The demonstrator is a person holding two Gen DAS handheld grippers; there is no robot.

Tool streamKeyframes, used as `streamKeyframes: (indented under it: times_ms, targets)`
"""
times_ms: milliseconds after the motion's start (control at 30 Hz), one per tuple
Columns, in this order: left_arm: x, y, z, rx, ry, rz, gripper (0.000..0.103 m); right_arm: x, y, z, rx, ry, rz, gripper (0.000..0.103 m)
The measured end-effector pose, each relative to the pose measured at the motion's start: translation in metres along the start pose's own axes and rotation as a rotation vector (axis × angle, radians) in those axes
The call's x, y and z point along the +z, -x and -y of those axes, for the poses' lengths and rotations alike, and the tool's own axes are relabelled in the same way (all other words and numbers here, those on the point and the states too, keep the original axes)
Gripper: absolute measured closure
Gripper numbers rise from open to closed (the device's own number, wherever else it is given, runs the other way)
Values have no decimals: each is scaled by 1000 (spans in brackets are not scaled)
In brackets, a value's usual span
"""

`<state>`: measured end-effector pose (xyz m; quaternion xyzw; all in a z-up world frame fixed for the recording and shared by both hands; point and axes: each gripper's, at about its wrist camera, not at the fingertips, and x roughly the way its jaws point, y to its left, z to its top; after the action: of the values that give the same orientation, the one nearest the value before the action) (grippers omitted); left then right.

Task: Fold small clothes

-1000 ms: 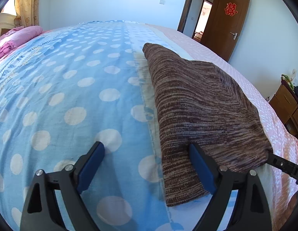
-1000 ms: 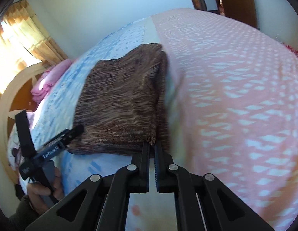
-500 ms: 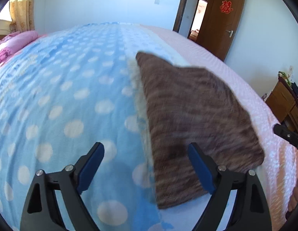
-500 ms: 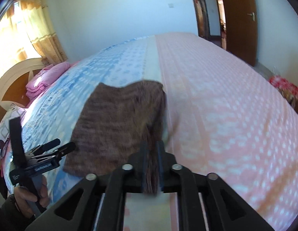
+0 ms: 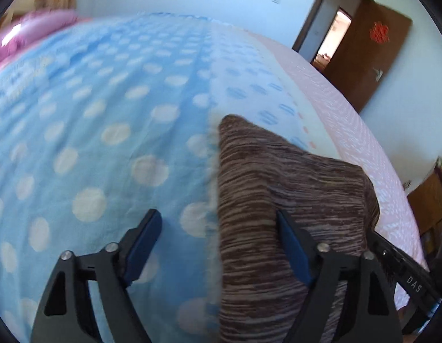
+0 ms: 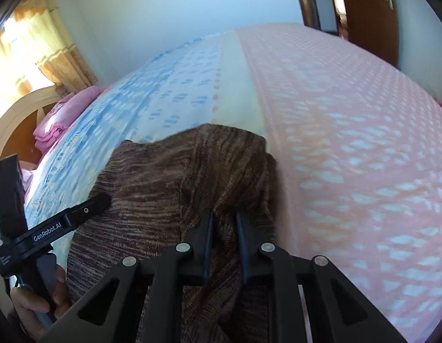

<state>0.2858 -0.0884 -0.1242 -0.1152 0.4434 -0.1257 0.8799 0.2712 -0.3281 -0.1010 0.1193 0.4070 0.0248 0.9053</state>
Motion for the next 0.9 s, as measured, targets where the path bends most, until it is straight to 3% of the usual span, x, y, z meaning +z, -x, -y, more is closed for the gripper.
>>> streamKeyframes:
  times_ms: [100,300,333,400,500,533,567,600,633,733,900]
  targets:
    - [-5,3,9,25,-64,33,14,6,-10,2,16,0,12,85]
    - [-3,-4,14,54,-91,31,7,11,-14,26,123,-104,16,88]
    - [-3,-5,14,63,-98,33,6,10,-9,29,108,-116,20,88]
    - [-2,-5,13,64,-101,32,5,5,5,30,-23,-108,28,83]
    - [-1,-8,12,62,-100,33,5,-8,36,27,-81,-81,90,82]
    - [-1,-8,12,65,-102,33,5,-14,43,26,-80,-77,106,80]
    - [-1,-8,12,67,-103,34,5,-18,46,26,-73,-77,114,65]
    - [-1,-8,12,67,-103,35,5,-24,47,26,-69,-81,117,43]
    - [-1,-8,12,65,-101,34,4,-29,43,26,-74,-86,116,36]
    - [-2,-7,13,57,-100,33,3,-33,30,39,-81,-133,59,34]
    - [-3,-6,9,18,-83,34,2,-35,39,50,-17,-192,95,34]
